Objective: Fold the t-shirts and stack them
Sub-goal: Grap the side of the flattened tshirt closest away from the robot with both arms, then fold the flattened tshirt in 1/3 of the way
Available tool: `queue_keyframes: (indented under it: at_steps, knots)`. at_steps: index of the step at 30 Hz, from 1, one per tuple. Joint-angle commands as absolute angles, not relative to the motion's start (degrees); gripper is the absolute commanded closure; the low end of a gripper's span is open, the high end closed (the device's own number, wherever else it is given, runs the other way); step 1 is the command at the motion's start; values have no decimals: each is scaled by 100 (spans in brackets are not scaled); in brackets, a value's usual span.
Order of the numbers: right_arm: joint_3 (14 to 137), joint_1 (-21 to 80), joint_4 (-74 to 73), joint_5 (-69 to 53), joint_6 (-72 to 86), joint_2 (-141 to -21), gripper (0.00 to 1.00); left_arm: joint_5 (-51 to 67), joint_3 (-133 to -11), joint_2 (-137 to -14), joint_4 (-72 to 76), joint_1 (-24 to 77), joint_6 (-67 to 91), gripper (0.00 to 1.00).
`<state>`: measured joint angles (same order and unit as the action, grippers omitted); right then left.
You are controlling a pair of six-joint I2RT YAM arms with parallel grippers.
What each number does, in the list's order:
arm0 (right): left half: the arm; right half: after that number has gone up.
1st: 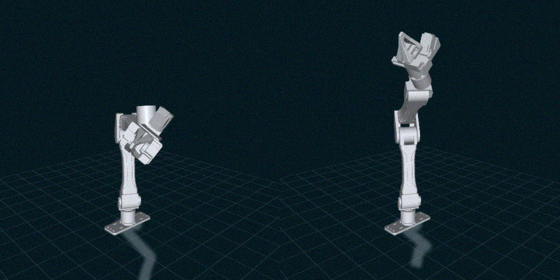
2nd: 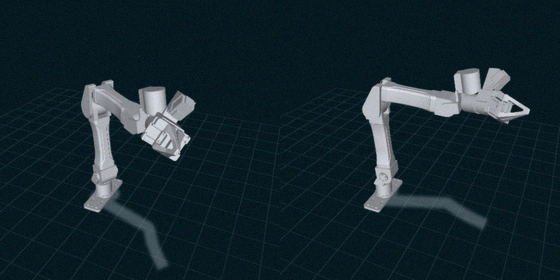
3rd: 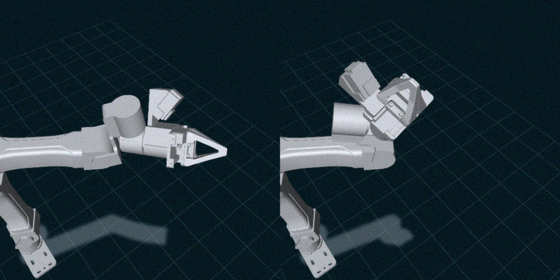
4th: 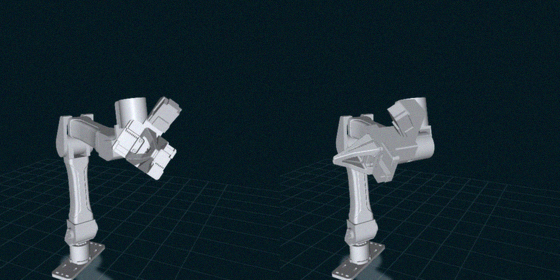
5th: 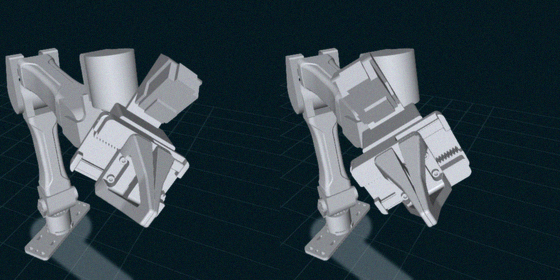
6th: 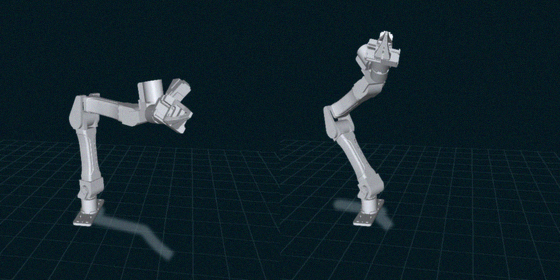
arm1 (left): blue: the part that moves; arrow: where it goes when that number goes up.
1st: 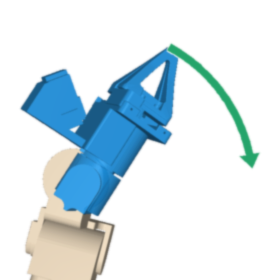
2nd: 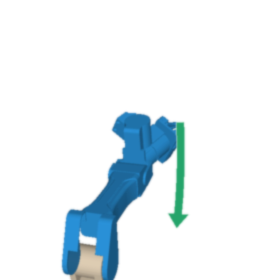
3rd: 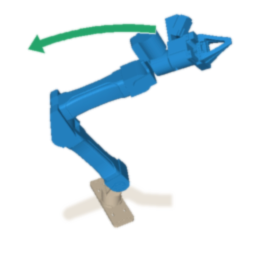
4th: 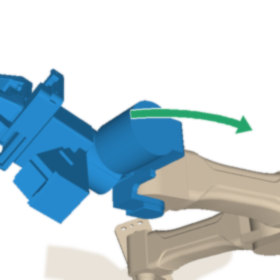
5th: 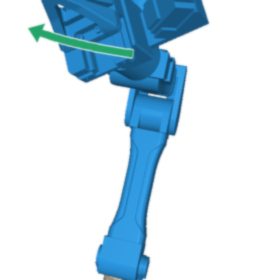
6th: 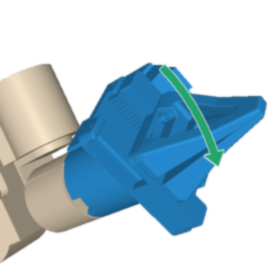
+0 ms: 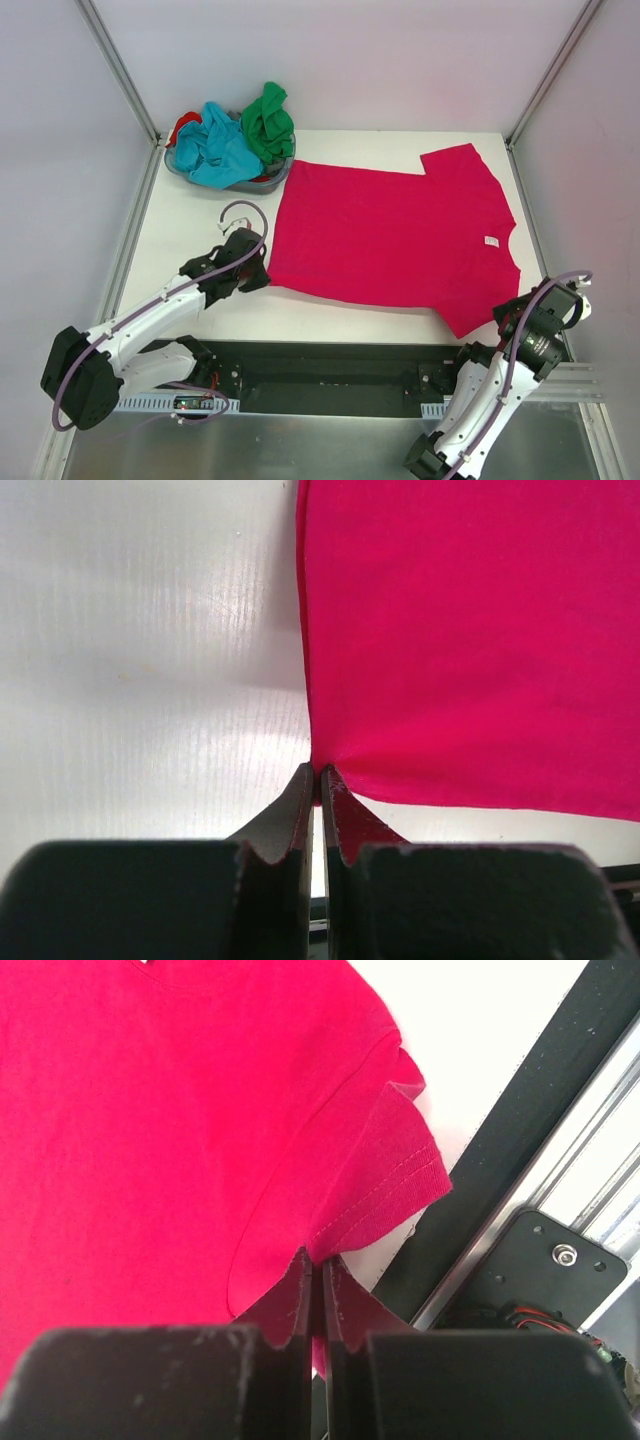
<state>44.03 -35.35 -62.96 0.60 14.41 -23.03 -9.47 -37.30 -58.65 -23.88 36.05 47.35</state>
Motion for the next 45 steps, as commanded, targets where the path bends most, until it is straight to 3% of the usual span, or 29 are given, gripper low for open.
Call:
queue_keyframes:
  at_steps: [1, 13, 23, 45]
  knots:
    - [4535, -3454, -6241, 62, 1301, -2364, 99, -1116, -3972, -6089, -2514, 3621, 4764, 100]
    - [4702, -3095, -5248, -308, 1239, -3778, 99, -1616, -5431, -7593, -2514, 3516, 4359, 100]
    - [5598, -1574, -4387, 1054, 1757, -5536, 99, -1696, -6011, -8217, -2505, 2971, 4113, 100]
    - [7540, -1301, -3463, 1204, 1512, -8945, 95, -1696, -7514, -10142, -2505, 2566, 3674, 100]
